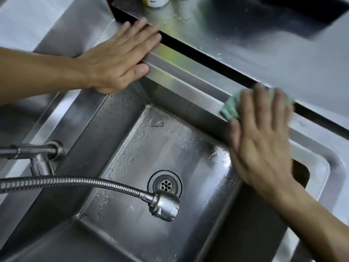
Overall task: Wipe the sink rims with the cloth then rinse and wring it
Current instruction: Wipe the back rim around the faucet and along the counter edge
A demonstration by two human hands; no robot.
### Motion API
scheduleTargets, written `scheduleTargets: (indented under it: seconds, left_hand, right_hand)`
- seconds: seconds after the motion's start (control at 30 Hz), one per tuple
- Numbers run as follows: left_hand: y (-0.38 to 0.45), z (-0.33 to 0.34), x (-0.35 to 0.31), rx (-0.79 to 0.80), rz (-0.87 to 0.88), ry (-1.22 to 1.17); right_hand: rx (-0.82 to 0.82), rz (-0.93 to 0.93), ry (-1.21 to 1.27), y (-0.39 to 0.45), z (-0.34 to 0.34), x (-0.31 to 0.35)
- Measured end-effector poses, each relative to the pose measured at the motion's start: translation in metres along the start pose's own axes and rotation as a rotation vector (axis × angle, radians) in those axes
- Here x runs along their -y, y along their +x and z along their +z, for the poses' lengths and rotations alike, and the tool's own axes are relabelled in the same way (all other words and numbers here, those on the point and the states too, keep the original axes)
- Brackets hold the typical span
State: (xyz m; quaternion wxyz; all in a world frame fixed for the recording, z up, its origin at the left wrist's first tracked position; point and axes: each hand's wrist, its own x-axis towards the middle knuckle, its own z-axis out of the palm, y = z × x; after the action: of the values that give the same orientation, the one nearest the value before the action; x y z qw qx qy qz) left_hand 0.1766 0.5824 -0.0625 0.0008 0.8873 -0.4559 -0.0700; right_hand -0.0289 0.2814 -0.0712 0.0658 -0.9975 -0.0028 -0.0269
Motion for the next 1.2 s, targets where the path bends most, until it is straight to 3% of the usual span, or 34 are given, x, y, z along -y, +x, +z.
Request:
scheduleTargets:
  seconds: [0.13, 0.3, 0.5, 0.6, 0.77, 0.87, 1.07, 1.2]
  left_hand:
    - [0.032, 0.000, -0.036, -0.014, 0.271, 0.043]
    - [0.031, 0.013, -0.049, -0.088, 0.077, 0.018]
    - [0.029, 0.013, -0.050, -0.091, 0.075, 0.051]
    - [0.028, 0.011, -0.057, -0.100, 0.067, 0.051]
    - [0.029, 0.009, -0.076, -0.082, -0.050, 0.028]
    - [0.041, 0.010, -0.119, -0.058, -0.015, 0.008]
    - [0.071, 0.026, -0.190, -0.144, 0.092, 0.045]
    - [0.071, 0.023, -0.197, -0.176, 0.045, 0.051]
  right_hand:
    - [-0.112, -0.103, 0.070, 0.053, 0.023, 0.060]
    - [-0.089, -0.101, 0.075, 0.036, 0.022, 0.034]
    - [-0.035, 0.129, 0.011, -0.055, -0.006, -0.056]
    - [-0.036, 0.200, -0.012, -0.046, -0.002, -0.045]
    - [-0.082, 0.035, 0.045, 0.012, 0.010, 0.011]
    - [-0.041, -0.092, 0.042, 0.002, 0.007, -0.015]
    - [0.098, -0.013, -0.096, -0.075, -0.018, -0.111]
    - [0.020, 0.042, -0.031, -0.062, -0.018, -0.099]
